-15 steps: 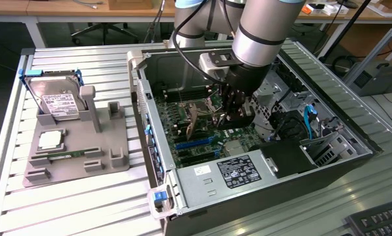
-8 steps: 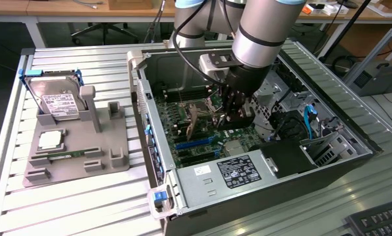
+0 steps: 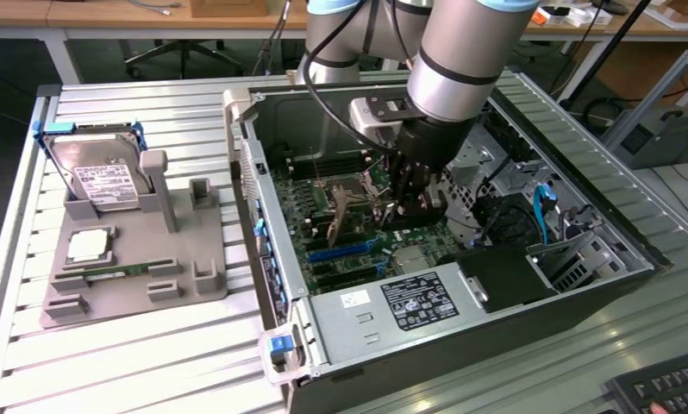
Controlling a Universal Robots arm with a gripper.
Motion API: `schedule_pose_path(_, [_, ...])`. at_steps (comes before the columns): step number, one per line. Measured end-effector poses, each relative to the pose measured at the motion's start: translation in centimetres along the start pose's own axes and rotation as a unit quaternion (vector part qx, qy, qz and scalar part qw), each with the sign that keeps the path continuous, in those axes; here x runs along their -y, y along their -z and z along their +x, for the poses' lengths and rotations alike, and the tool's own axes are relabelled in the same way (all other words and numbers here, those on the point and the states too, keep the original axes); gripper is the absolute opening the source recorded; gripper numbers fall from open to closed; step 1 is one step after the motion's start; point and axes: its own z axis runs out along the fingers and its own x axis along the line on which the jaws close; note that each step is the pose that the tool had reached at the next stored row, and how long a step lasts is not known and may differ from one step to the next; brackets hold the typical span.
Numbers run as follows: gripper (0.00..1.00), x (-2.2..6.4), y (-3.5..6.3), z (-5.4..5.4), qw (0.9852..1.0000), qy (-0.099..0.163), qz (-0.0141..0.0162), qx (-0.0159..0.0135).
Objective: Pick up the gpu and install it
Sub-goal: 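Insert the gpu into the slot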
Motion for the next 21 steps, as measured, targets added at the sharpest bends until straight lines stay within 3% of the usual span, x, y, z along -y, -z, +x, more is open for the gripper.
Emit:
schedule_pose_path(9, [0.27, -0.23, -0.29, 0.2, 1.0000, 0.000, 0.0000, 0.0001])
schedule_pose_path(21, [0.27, -1.36, -0.61, 0.3, 1.0000, 0.000, 0.0000, 0.0000])
